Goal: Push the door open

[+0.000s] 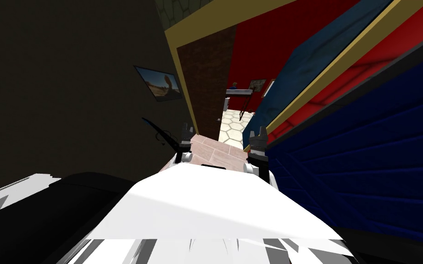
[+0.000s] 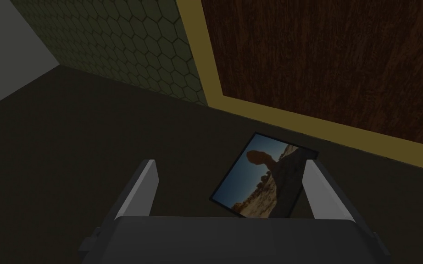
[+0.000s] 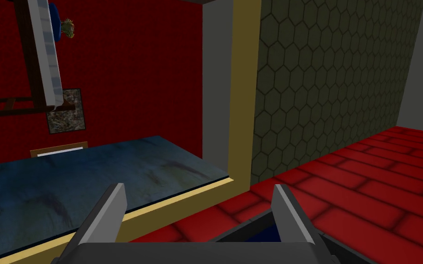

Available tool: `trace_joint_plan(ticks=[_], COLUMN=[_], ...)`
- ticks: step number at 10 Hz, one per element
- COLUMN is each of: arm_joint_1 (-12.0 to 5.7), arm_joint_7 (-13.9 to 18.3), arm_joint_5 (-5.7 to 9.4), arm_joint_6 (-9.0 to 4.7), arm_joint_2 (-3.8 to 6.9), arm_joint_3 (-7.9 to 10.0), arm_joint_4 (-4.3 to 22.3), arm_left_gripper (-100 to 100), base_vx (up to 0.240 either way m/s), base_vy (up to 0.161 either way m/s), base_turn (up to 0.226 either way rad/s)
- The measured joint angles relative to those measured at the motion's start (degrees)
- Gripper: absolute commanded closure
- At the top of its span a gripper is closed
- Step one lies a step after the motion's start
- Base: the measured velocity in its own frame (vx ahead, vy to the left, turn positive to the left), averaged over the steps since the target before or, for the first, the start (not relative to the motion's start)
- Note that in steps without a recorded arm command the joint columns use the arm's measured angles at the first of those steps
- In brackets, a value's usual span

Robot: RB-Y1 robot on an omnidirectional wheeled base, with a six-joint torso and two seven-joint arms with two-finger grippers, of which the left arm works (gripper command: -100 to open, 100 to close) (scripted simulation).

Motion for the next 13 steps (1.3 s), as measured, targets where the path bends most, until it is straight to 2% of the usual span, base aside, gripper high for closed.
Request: trace_joint_plan(ticks=[1, 3, 8, 13], arm_joint_1=[-0.78, -1.96, -5.18, -8.31], arm_joint_7=[-0.3, -0.4, -0.9, -1.7], arm_joint_5=[-0.12, 0.02, 0.20, 0.21], arm_joint_6=[-0.31, -1.47, -3.06, -4.91], arm_joint_2=[-0.15, 0.26, 0.75, 0.67], arm_joint_3=[-0.24, -0.21, -0.45, -1.00], arm_joint_4=[1.7, 5.2, 13.2, 21.7], arm_left_gripper=[-100, -100, -100, -100], base_vx=[0.094, 0.105, 0.097, 0.103], base_vy=[-0.005, 0.006, -0.001, -0.001], base_turn=[-0.036, -0.040, -0.037, -0.044])
